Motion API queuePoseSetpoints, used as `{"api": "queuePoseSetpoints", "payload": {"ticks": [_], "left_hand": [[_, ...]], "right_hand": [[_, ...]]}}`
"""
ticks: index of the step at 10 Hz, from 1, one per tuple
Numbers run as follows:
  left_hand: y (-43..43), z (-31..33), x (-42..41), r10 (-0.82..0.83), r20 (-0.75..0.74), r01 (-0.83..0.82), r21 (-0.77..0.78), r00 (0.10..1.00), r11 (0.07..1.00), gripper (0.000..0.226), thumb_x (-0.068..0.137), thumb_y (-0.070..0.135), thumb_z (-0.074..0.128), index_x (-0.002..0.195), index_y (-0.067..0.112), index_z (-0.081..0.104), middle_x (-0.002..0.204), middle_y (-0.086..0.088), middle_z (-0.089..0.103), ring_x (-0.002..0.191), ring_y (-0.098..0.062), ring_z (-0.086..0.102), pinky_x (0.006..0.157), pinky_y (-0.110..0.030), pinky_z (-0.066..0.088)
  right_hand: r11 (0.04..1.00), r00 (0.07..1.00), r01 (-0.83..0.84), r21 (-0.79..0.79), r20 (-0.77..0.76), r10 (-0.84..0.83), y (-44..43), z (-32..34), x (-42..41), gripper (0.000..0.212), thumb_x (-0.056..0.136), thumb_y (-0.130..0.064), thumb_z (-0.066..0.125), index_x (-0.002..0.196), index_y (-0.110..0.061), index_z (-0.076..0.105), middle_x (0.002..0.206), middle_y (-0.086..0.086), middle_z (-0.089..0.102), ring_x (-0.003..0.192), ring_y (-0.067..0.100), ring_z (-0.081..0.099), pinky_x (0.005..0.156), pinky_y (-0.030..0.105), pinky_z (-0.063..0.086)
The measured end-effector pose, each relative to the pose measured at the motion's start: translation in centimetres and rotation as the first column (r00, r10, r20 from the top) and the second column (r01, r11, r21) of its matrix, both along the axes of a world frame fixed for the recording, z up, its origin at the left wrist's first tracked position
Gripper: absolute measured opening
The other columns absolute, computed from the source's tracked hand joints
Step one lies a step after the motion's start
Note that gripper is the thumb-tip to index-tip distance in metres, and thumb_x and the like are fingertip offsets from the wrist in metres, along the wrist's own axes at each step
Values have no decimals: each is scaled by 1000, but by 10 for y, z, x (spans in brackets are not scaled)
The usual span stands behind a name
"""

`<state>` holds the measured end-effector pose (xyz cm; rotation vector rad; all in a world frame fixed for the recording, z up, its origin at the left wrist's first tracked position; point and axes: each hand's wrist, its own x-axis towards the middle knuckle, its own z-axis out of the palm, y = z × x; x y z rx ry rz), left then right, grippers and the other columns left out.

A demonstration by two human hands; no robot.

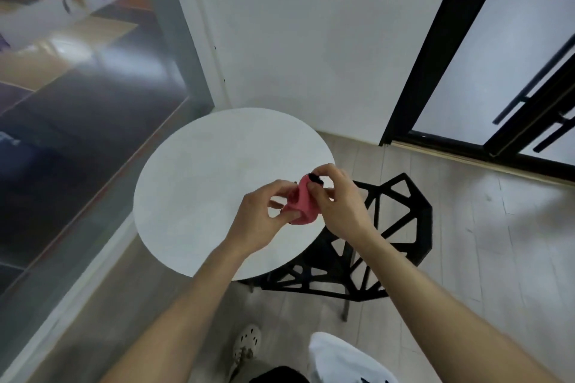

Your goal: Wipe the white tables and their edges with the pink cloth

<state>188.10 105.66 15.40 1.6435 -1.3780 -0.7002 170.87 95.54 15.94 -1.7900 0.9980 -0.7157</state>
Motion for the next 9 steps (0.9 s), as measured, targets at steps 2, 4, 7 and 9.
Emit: {"api": "queuePoseSetpoints", "payload": {"ticks": [2, 4, 7, 9], "left_hand": [[19, -8, 102, 132, 100, -125, -71, 986, 990, 14, 92, 22, 87, 98, 26, 75, 104, 11, 71, 100, -19, 72, 87, -37, 64], [30, 3, 186, 103, 109, -103, -8, 989, 995, 16, 97, 18, 79, 94, 22, 65, 89, 10, 71, 91, -11, 73, 93, -24, 60], [37, 30, 217, 28, 93, -28, -1, 995, 1000, 39, 97, 30, 81, 129, 38, 61, 97, 11, 70, 71, -12, 67, 74, -27, 55], [10, 25, 219, 140, 139, -137, -30, 980, 990, 52, 98, 44, 77, 144, 39, 53, 109, 14, 68, 77, -7, 70, 74, -22, 54]], "right_hand": [[997, 994, 82, 11, 69, -83, 14, -8, 80, 16, 107, -14, 63, 108, -30, 63, 136, -16, 66, 131, 2, 60, 102, 26, 52], [960, 999, -20, 279, 52, 6, 24, -4, 126, 37, 99, -3, 64, 126, -27, 56, 93, 12, 74, 85, 21, 69, 78, 36, 52], [939, 995, -74, 336, -38, 92, 59, 20, 145, 15, 99, -9, 61, 99, -10, 76, 102, 14, 74, 92, 29, 76, 85, 43, 67], [984, 976, 95, 152, -210, -62, 31, 16, 153, 18, 101, -26, 69, 118, -21, 73, 108, -2, 73, 90, 23, 77, 86, 45, 66]]}}
